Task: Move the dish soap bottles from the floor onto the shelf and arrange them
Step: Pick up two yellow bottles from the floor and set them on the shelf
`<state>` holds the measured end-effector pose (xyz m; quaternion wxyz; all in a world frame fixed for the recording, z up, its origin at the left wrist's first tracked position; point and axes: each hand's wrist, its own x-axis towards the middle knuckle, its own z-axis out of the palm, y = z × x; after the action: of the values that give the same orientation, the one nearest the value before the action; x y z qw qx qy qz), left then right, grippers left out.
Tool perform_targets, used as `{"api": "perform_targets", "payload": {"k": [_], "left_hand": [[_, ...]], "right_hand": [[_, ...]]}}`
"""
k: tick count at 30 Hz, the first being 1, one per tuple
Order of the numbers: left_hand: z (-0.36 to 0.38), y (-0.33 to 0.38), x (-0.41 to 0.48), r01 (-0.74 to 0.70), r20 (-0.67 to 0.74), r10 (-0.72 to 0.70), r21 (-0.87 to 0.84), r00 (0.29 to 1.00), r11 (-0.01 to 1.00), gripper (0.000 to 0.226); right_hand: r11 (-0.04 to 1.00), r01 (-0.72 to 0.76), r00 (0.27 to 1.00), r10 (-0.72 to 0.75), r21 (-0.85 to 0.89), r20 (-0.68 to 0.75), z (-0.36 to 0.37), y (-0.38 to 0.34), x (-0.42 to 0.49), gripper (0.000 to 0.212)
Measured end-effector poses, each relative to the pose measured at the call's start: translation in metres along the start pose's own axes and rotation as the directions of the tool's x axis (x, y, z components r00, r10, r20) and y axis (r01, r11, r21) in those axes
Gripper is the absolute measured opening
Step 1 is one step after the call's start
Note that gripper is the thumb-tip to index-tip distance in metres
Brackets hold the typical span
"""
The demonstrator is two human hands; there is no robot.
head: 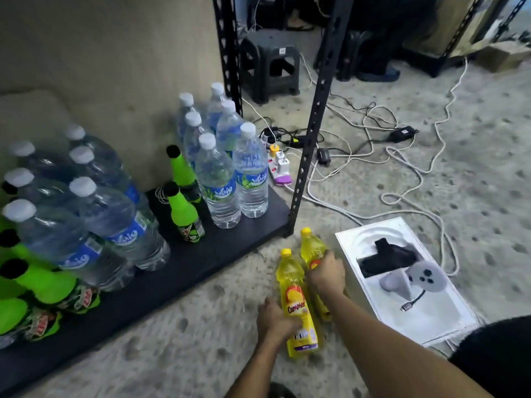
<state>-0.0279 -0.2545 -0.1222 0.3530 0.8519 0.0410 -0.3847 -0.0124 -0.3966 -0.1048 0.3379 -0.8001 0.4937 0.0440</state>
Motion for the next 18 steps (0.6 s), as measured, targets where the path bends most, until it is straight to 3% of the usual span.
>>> {"api": "perform_targets", "payload": {"k": [5,7,13,18], "left_hand": [[0.049,0.016,0.05,0.059,0.017,-0.061,0.113,0.998,0.992,0.122],[0.058,0.017,0.06,0.081,-0.023,-0.078,0.177,0.997,0.981,0.131],[0.057,0.011,0.075,0.087,-0.052,-0.08,0.154,0.995,0.984,0.094],[0.029,-0.006,0.078,0.144,0.018,-0.146,0.099,0.989,0.985,0.087]], "right_hand": [[0.964,0.018,0.999,-0.026,-0.264,-0.029,0.045,0.025,0.055,0.052],[0.912,0.02,0.995,-0.057,-0.409,-0.079,0.058,0.027,0.064,0.051],[0.785,-0.02,0.979,-0.11,-0.619,-0.171,0.072,0.028,0.074,0.036],[0.764,-0.003,0.985,-0.108,-0.645,-0.133,0.072,0.028,0.071,0.043]]}}
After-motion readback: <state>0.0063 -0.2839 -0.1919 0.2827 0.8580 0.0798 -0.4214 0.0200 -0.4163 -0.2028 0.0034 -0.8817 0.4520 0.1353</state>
